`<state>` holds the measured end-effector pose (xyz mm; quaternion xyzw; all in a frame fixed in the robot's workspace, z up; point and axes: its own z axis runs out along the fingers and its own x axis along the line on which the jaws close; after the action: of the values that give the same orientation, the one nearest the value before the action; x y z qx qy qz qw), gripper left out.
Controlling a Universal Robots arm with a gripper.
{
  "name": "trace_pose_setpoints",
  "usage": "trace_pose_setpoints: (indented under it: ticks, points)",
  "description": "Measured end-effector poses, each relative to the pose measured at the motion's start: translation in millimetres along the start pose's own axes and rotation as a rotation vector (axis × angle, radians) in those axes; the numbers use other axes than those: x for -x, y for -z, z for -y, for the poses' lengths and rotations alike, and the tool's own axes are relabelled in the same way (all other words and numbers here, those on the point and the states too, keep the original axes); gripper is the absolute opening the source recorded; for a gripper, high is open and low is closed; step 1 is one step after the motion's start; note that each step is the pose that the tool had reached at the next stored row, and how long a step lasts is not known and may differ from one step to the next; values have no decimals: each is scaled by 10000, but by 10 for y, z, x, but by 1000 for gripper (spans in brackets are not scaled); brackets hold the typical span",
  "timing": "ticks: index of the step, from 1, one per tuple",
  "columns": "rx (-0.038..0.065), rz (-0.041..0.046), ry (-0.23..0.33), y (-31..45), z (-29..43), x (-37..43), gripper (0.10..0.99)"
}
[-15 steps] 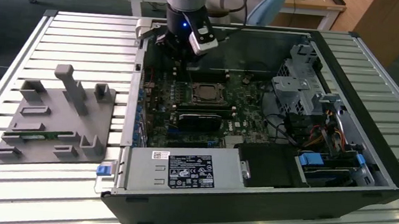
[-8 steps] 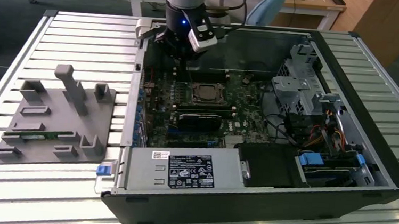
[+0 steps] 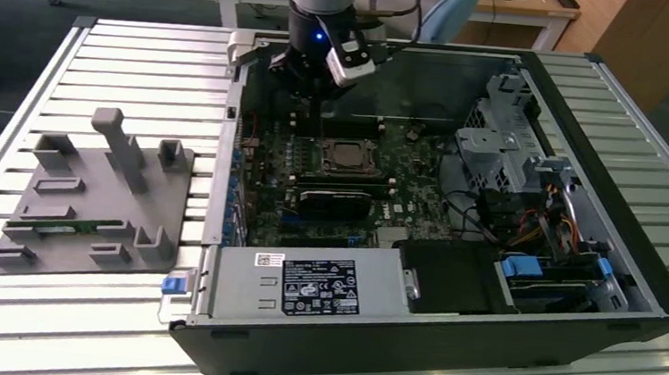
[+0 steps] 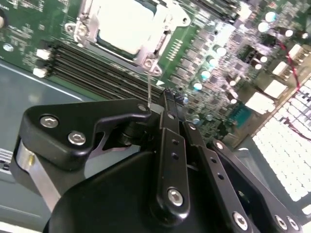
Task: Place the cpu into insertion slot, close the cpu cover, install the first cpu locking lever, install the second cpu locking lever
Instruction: 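Install the first cpu locking lever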
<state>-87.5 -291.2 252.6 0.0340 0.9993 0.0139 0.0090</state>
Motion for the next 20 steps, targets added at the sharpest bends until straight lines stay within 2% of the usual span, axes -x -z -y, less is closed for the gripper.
trace_pose_setpoints:
  ticks: [8, 11, 12, 15, 16, 20]
  points:
    - [-3, -30, 0, -5, -21, 228, 122]
    - [-1, -30, -1, -6, -22, 235, 122]
    - [28, -32, -2, -7, -22, 235, 122]
    - [230, -45, -5, -21, -18, 235, 122]
    - [256, -45, -6, -28, -18, 236, 122]
    - [251, -47, -7, -47, -19, 270, 122]
